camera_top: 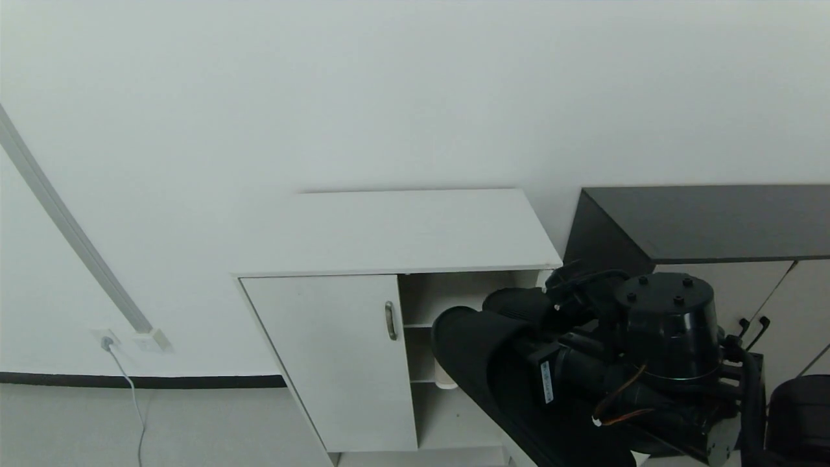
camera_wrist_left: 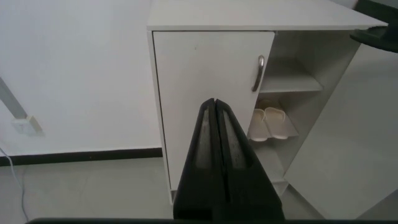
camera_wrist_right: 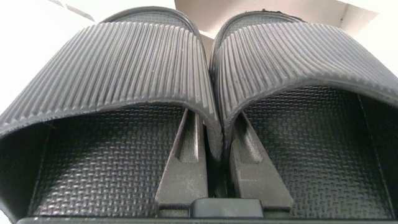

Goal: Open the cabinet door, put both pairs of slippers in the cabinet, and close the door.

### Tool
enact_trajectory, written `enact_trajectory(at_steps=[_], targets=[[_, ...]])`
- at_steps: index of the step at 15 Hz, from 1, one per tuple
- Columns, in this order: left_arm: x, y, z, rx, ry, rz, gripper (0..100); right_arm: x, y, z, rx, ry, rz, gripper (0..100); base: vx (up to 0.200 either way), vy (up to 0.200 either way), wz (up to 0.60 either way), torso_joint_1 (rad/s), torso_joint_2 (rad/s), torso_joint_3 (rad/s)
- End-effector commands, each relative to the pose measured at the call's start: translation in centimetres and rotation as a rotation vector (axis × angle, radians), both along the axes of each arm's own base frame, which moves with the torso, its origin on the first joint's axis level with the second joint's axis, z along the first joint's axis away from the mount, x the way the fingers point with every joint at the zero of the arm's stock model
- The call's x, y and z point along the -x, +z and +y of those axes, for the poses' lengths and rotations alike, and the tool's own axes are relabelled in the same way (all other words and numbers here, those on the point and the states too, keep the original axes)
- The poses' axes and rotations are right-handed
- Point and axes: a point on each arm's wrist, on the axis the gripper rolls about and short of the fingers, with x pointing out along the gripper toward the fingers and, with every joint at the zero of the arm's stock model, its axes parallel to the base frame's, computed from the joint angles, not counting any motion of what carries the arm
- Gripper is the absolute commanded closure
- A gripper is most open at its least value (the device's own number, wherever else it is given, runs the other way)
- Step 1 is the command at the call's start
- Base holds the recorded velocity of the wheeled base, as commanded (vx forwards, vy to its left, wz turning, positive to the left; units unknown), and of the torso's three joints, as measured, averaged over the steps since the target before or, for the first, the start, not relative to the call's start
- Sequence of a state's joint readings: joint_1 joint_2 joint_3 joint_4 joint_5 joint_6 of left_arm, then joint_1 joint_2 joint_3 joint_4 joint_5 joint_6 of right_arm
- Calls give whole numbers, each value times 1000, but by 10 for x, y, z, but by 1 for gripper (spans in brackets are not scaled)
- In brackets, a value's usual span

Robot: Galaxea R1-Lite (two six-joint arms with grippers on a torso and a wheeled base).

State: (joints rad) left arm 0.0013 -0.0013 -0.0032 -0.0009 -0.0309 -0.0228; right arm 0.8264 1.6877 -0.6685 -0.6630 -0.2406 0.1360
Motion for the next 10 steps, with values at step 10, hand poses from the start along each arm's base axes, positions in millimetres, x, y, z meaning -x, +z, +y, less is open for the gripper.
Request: enact_trajectory(at_steps=[10], targets=[[0, 0, 0, 0, 0, 1, 100, 1, -7, 4, 5, 11, 3, 100, 0, 0, 0, -216, 538, 316]])
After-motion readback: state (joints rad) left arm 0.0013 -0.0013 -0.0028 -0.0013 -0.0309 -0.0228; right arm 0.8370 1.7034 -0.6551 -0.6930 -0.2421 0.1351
